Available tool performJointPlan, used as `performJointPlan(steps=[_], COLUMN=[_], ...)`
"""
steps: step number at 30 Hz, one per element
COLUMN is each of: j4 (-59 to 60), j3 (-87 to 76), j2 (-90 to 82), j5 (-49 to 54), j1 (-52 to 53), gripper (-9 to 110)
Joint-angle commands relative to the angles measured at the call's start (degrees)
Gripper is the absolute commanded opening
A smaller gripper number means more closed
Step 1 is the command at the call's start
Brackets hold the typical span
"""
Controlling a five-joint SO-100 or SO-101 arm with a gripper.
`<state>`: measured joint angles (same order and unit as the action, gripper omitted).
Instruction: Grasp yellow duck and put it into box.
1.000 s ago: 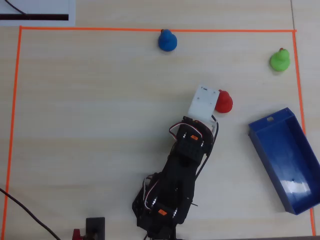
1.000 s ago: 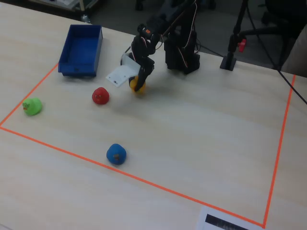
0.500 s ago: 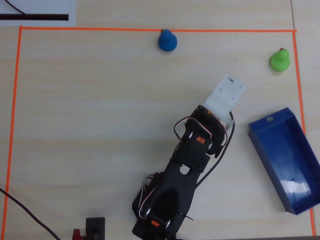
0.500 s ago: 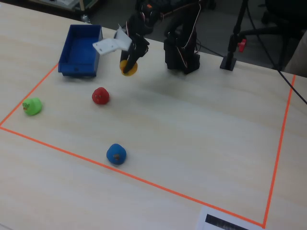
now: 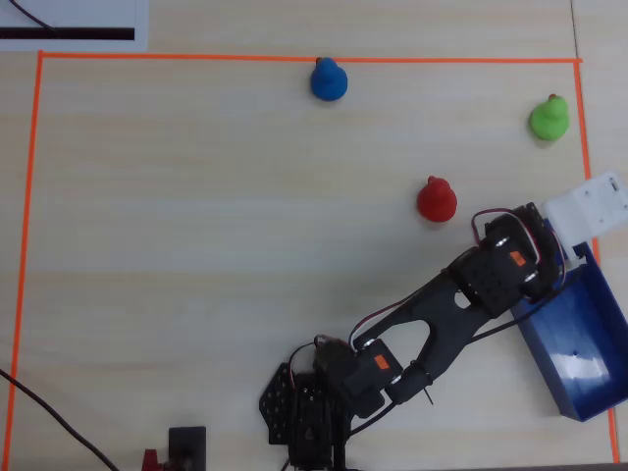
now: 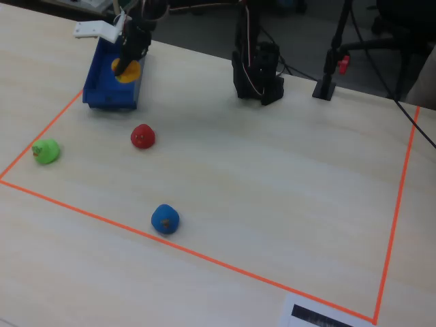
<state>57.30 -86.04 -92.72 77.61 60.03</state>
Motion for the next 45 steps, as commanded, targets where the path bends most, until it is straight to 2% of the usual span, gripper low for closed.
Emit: performJointPlan(steps=[1,11,18,26,30,35,39,45], j4=[-0.4,-2.9,-7.6,-7.1,-11.4,-19.3,-19.6,-14.5], j3=[8.4,30.3,35.0,27.4,19.0,10.6,8.3,7.0], j2=[4.0,23.8,33.8,33.8,30.4,25.9,22.3,17.0], j5=[-0.4,-5.8,-6.4,-3.1,-1.6,-1.9,-3.1,-7.0], j1=[3.8,10.5,13.0,15.6,16.0,16.3,16.5,15.9], gripper=[0,0,0,0,0,13,23,23])
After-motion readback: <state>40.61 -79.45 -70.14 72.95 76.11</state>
